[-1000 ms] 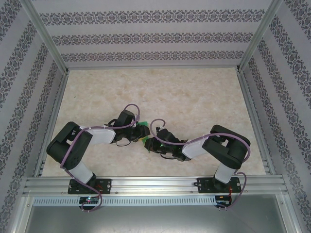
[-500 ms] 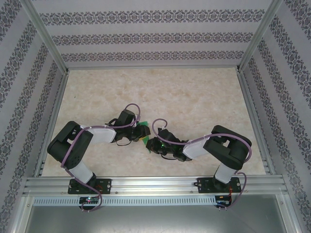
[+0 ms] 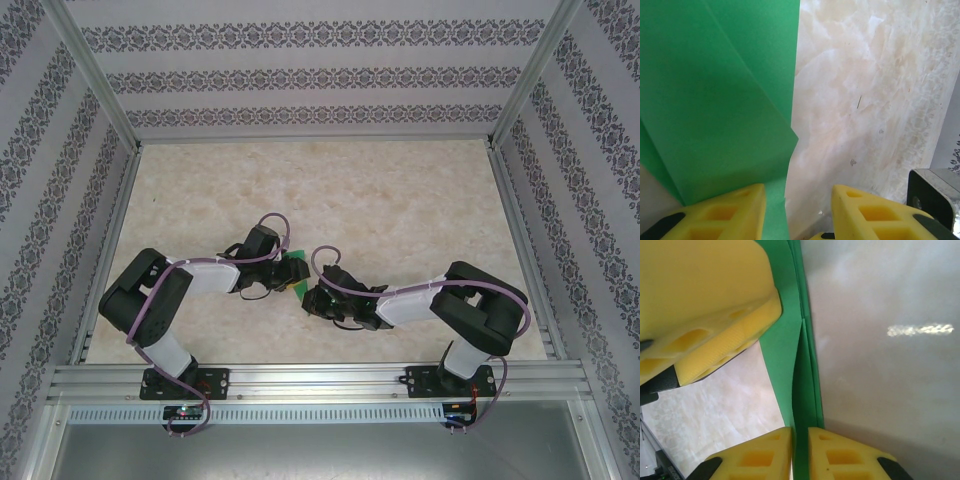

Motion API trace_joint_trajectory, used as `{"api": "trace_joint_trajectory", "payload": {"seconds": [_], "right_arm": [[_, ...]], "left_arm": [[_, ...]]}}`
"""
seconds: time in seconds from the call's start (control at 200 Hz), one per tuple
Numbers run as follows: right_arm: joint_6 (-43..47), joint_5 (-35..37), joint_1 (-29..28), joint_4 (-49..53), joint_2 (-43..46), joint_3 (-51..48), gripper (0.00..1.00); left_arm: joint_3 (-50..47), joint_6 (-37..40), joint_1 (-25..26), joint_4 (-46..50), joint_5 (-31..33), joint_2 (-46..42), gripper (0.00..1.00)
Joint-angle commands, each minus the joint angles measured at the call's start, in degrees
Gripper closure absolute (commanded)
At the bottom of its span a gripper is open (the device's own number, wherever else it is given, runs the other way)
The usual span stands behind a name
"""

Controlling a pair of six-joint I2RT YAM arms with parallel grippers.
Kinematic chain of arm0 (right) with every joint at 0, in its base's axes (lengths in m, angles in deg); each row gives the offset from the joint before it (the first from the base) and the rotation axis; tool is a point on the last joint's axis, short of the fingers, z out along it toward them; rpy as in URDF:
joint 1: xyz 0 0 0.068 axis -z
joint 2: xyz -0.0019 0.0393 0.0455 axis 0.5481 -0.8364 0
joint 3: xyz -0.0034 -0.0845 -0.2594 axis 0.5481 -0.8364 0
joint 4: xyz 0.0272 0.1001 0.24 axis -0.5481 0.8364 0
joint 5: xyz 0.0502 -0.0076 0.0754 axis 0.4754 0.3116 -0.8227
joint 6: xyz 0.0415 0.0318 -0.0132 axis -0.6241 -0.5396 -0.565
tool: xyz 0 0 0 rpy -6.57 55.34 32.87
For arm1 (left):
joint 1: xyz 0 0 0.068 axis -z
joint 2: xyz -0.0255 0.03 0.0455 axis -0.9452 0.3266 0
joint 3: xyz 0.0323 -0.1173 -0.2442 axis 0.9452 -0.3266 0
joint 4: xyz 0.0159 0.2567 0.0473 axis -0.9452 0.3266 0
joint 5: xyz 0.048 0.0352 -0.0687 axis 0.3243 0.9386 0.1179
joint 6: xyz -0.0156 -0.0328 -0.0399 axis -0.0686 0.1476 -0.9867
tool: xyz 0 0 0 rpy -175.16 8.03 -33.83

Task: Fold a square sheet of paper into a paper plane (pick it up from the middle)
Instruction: Fold the wing for the fifth time at the center of the table.

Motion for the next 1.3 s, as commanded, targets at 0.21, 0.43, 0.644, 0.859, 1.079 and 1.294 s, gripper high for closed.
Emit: {"api": "trace_joint_trajectory", "payload": {"seconds": [0.21, 0.43, 0.644, 0.859, 1.079, 1.294], "right_arm": [[-1.01, -0.82, -0.37, 2.67, -0.9, -4.41, 0.97], [-2.06, -1.43, -0.25, 2.61, 0.23, -5.43, 0.89], [0.53, -1.51, -1.2, 8.8, 2.25, -4.38, 0.86], [0.49, -1.71, -1.48, 8.71, 2.03, -4.61, 0.9], [2.63, -1.95, -2.49, 11.2, 2.27, -3.57, 0.85], [1.58, -2.61, -2.41, 12.32, 3.64, -4.63, 0.89]], "left_arm": [[1.22, 1.46, -0.67, 1.9, 0.57, 1.55, 0.6], [1.66, 1.63, -0.68, 2.48, 0.4, 2.25, 0.61], [1.61, 1.68, -0.7, 2.68, 0.41, 2.25, 0.61], [1.66, 1.72, -0.69, 2.89, 0.43, 2.33, 0.61], [1.81, 1.98, -0.69, 3.47, 0.49, 2.38, 0.61], [1.93, 2.07, -0.64, 3.49, 0.58, 2.67, 0.61]]}}
